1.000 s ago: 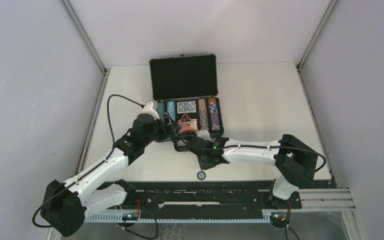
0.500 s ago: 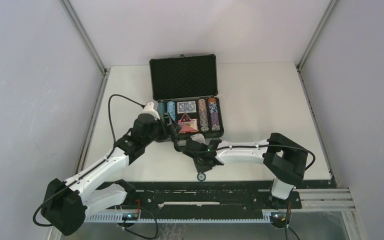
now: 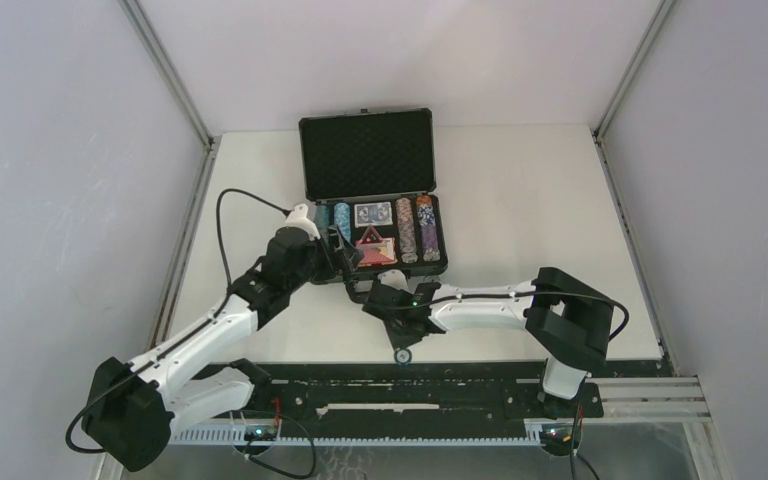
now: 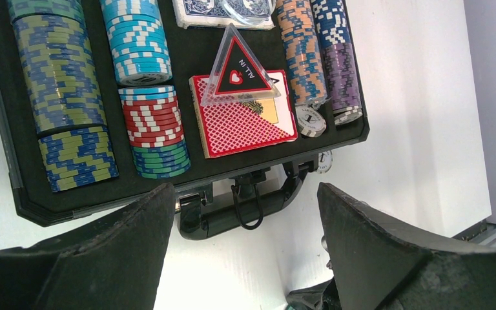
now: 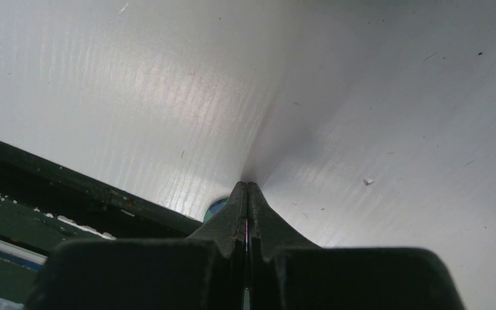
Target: Pack up texas hold em set
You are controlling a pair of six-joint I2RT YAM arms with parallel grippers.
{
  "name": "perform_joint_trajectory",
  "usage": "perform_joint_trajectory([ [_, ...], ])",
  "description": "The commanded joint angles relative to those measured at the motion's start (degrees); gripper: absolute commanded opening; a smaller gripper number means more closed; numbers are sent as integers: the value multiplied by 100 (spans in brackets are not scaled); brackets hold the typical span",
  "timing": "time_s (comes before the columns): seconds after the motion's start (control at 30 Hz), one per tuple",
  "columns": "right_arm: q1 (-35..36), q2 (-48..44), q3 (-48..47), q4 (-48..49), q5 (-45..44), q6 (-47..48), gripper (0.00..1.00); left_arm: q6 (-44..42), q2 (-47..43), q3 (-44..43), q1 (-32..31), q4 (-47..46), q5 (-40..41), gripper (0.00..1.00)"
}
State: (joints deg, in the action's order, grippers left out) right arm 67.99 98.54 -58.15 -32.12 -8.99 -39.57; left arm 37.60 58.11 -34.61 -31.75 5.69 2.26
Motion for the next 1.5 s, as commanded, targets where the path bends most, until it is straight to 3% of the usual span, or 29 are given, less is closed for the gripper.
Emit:
perform_joint_trajectory([
  [0.0,-28,-188,-156,74,-387,-63,0,69,-70,50,-24,-139,-95,85],
  [0.2,-159,-658,-153,378,-803,88,1,64,-75,58,-25,-134,-59,85],
  [0.4,-141,-1114,53,510,-1080,681,23,68,-114,68,-30,-123,13,85],
  [0.57,-362,-2306,1144,1211,322,1150,80,46,-132,60,-25,-90,45,85],
  [0.7,-352,-2749,1323,647,142,1438,85,51,-150,64,-27,-86,81,85],
  [0.83,-170,-2734,1219,190,-93,1534,84,38,-149,60,-25,-60,144,86],
  [1.03,232,-2354,1165,326,-121,1948,87,3,-131,55,-25,-31,150,85],
  [1.47,398,-1378,667,373,359,2701,94,-6,-197,174,-27,-60,156,85],
])
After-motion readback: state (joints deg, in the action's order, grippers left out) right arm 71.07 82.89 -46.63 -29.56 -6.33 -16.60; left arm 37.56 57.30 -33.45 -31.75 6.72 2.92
